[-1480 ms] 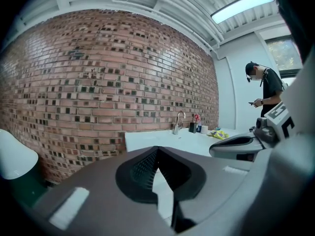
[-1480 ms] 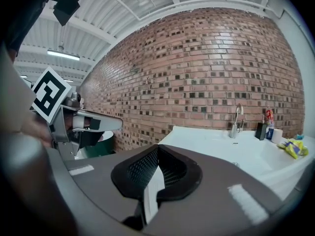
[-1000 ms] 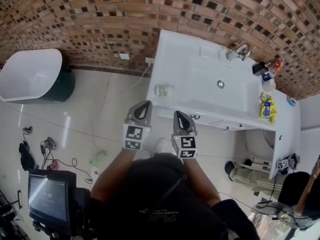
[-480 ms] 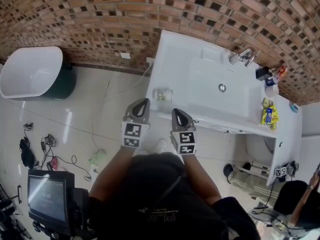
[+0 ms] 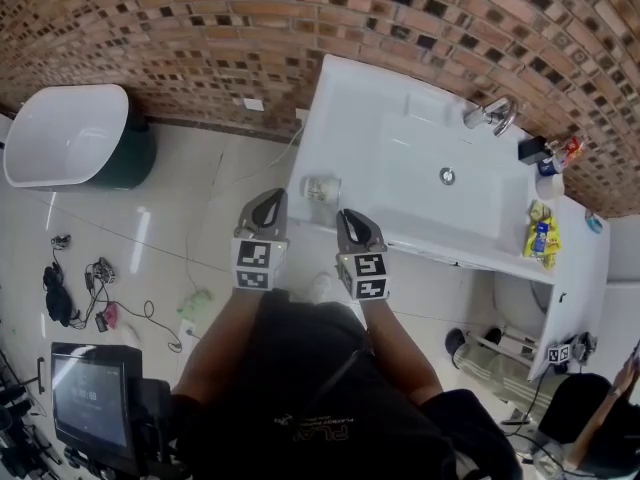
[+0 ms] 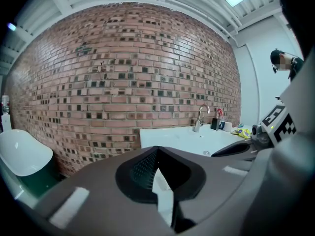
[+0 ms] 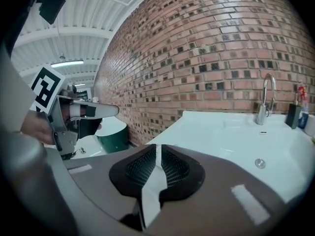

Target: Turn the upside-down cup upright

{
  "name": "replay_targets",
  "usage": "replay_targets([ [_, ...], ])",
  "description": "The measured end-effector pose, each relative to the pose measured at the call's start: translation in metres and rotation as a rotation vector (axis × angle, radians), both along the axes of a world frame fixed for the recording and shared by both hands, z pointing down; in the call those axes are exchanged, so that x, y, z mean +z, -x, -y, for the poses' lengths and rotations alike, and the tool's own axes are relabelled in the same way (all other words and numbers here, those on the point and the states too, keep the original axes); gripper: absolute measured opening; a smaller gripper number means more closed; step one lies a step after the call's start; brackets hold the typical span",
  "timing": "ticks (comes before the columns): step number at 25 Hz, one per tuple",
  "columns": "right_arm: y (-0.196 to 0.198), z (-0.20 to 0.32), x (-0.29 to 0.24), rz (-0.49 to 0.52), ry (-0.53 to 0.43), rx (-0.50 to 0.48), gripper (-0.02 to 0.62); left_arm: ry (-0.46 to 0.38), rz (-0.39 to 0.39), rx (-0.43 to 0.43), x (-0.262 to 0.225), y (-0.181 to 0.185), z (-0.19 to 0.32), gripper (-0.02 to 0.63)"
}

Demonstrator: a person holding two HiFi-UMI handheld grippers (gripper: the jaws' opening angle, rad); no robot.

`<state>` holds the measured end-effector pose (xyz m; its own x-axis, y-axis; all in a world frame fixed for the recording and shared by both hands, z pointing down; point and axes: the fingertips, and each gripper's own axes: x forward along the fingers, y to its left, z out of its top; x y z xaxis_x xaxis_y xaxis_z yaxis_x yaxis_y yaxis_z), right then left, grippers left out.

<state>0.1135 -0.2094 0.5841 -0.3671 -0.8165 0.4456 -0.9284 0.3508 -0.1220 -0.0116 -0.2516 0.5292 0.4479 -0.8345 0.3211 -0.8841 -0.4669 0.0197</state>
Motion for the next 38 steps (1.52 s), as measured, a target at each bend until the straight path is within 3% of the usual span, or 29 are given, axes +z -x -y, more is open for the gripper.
replay_targets([
  [11, 0.005, 0.019, 0.016, -0.001, 0.051, 0.013, 0.081, -0.02, -0.002, 0.048, -0.004, -0.002, 0.022, -0.002],
  [17, 0.0, 0.026, 0.033, -0.012, 0.126, 0.07, 0.107, -0.013, -0.009, 0.074, -0.001, 0.001, 0.029, -0.002],
  [24, -0.004, 0.039, 0.054, 0.081, 0.216, 0.074, 0.118, 0.005, -0.007, 0.08, 0.007, 0.005, 0.031, -0.002],
  [38, 0.0, 0.051, 0.064, 0.302, 0.263, 0.057, 0.094, -0.026, 0.046, 0.094, 0.006, 0.006, 0.035, -0.002],
])
